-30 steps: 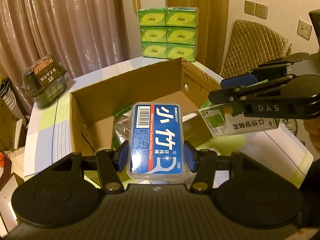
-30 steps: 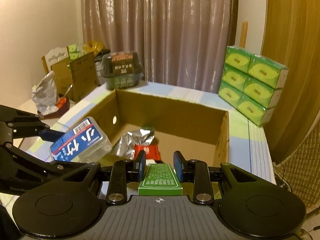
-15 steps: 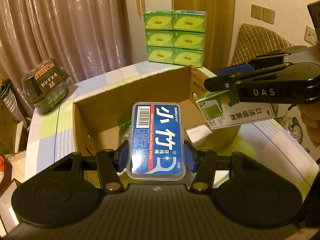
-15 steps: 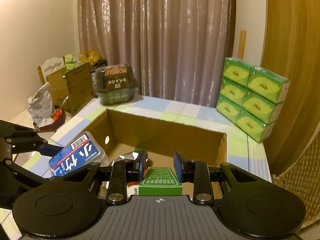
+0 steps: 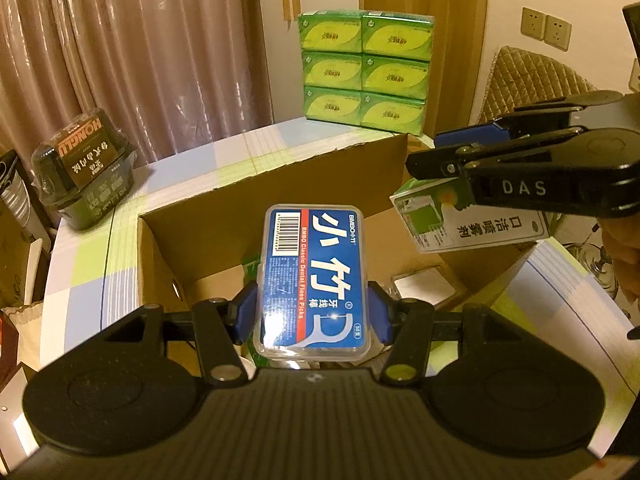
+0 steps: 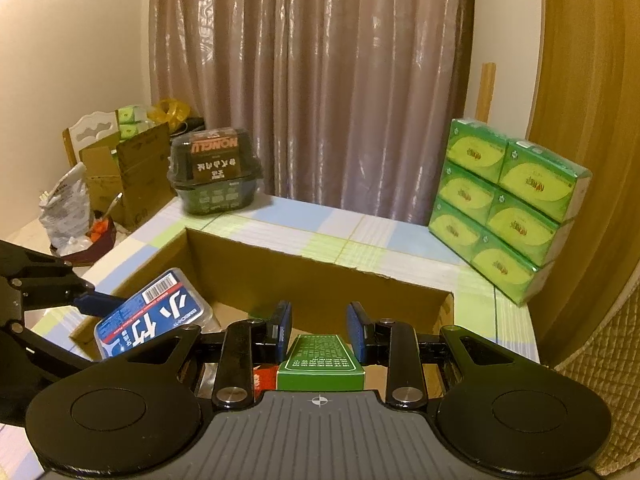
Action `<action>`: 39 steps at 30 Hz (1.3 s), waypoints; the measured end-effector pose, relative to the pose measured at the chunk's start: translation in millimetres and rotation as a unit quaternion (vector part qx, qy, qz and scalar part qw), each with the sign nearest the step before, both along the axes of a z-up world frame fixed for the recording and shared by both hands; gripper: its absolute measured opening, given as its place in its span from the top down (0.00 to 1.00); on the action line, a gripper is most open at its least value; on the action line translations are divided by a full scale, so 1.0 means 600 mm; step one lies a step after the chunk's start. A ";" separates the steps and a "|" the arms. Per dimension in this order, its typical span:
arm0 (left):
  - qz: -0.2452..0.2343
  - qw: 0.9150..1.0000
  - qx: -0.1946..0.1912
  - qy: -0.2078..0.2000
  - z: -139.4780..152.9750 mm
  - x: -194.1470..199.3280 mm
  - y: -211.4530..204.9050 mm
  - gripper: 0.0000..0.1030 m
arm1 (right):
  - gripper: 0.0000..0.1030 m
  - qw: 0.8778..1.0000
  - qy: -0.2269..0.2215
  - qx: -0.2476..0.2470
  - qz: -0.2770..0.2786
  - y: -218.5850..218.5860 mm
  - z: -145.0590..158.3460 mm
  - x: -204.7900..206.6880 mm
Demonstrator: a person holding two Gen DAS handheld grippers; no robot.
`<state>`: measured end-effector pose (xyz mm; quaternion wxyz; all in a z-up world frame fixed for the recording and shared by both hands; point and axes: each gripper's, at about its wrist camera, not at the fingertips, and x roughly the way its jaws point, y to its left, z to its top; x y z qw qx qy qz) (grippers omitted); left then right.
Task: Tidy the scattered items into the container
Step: 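Carry the floss box and green medicine box over the cardboard box with both tools, then open both tools to drop the floss box and green box into the box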
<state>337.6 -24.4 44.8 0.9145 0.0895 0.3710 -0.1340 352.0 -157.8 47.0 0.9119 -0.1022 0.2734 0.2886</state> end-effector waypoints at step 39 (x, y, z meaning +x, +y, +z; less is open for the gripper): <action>0.041 0.999 -0.011 0.008 -0.033 -0.042 0.048 0.33 | 0.21 0.999 -0.006 0.023 -0.026 -0.052 -0.040 -0.057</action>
